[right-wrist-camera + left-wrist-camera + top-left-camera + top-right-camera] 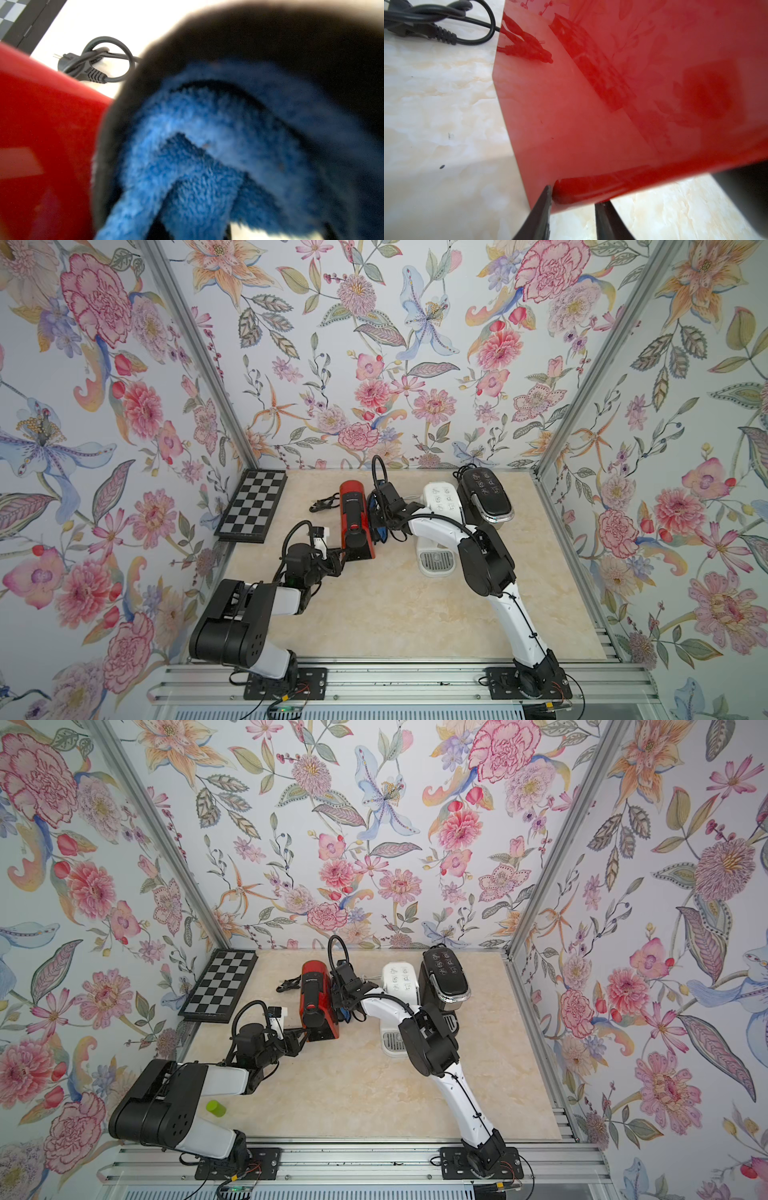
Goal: Wipe the surface of a coffee machine
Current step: Wipe the dirt from the surface of the coffee machine.
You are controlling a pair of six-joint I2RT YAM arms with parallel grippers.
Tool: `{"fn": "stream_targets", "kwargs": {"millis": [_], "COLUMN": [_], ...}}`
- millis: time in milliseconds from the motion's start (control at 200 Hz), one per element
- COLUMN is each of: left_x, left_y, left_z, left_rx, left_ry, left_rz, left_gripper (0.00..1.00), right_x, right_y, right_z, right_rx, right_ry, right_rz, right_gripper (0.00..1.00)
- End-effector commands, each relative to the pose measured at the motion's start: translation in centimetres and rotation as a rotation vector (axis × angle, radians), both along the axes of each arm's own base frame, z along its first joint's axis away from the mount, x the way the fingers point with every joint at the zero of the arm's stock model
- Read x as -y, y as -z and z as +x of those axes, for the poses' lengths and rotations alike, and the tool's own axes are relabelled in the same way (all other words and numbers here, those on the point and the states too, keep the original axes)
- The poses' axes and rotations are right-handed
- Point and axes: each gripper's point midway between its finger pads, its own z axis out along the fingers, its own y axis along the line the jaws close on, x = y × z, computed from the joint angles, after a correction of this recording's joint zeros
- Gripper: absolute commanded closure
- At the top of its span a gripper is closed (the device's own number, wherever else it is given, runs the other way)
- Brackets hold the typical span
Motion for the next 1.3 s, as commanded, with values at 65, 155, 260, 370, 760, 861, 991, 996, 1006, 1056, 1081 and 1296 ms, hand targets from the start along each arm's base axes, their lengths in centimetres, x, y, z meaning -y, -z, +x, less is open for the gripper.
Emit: {"fn": "stream_targets", "kwargs": {"millis": [65, 155, 260, 370, 760, 861, 991, 996, 1006, 1056, 1081, 1296], "left_x": [0.2, -0.4, -0.7, -1.4, -2.6, -3.0, -2.7, -2.7, -2.7, -2.7, -2.8, -3.1], "left_y": [-2.0, -1.4, -1.0, -0.8, -2.5, -2.5, -2.2, -2.2, -2.2, -2.1, -2.0, -2.0], "left_z": [0.8, 1.0, 1.2, 1.3, 2.3, 2.9, 2.9, 2.9, 2.8, 2.7, 2.6, 2.3], "left_rx": [0.062, 0.037, 0.024, 0.019, 0.112, 0.130, 0.138, 0.140, 0.142, 0.146, 0.146, 0.151], "left_ry": [-0.003, -0.035, -0.050, -0.084, -0.154, -0.175, -0.163, -0.162, -0.159, -0.157, -0.157, -0.161], "left_rz": [0.026, 0.047, 0.051, 0.064, 0.105, 0.120, 0.122, 0.122, 0.123, 0.127, 0.132, 0.165], "left_gripper": [0.66, 0.66, 0.67, 0.67, 0.61, 0.62, 0.69, 0.69, 0.71, 0.73, 0.74, 0.81], "right_x": [-4.2, -4.5, -5.0, -5.7, -5.2, -4.7, -4.5, -4.5, -4.4, -4.2, -4.1, -2.4], "right_y": [-0.1, -0.8, -1.5, -2.4, -3.3, -3.5, -4.1, -4.1, -4.1, -4.4, -4.4, -6.3], "right_z": [-4.7, -5.8, -7.2, -8.6, -10.9, -10.9, -11.1, -11.1, -11.1, -11.1, -11.1, -10.0], "right_rx": [-0.021, -0.021, -0.012, 0.003, -0.037, -0.050, -0.073, -0.074, -0.076, -0.078, -0.080, -0.078], "right_ry": [-0.135, -0.151, -0.173, -0.194, -0.202, -0.190, -0.193, -0.193, -0.194, -0.194, -0.194, -0.177], "right_rz": [0.036, 0.038, 0.037, 0.034, 0.097, 0.113, 0.145, 0.145, 0.148, 0.153, 0.154, 0.190], "right_gripper": [0.84, 0.84, 0.84, 0.84, 0.84, 0.84, 0.84, 0.84, 0.84, 0.84, 0.84, 0.84]}}
